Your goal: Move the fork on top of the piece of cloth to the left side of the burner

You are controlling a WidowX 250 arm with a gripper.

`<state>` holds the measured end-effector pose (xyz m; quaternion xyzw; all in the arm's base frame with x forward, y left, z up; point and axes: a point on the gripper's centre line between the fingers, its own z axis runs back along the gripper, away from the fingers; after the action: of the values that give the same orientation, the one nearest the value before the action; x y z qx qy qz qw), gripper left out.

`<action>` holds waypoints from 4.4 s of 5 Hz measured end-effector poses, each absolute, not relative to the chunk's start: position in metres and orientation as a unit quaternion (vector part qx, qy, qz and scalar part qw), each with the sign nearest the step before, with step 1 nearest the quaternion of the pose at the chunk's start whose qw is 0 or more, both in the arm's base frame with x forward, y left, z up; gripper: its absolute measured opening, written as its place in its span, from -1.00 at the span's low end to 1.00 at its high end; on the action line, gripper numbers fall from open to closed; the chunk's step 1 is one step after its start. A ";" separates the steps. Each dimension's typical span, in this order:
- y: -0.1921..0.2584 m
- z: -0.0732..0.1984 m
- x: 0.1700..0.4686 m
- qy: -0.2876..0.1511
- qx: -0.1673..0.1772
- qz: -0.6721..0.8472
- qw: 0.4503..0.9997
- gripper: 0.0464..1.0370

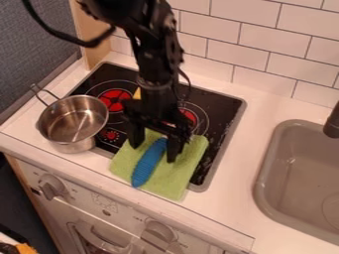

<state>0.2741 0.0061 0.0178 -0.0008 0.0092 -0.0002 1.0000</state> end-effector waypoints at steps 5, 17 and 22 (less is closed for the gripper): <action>0.008 0.029 0.269 -0.007 0.005 -0.003 1.000 0.92; 0.028 0.087 0.275 -0.069 -0.014 0.013 0.997 -0.42; 0.163 0.061 0.383 0.001 0.042 0.053 0.998 -0.42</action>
<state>0.3831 0.1634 0.0613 0.0416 0.0011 0.0532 0.9977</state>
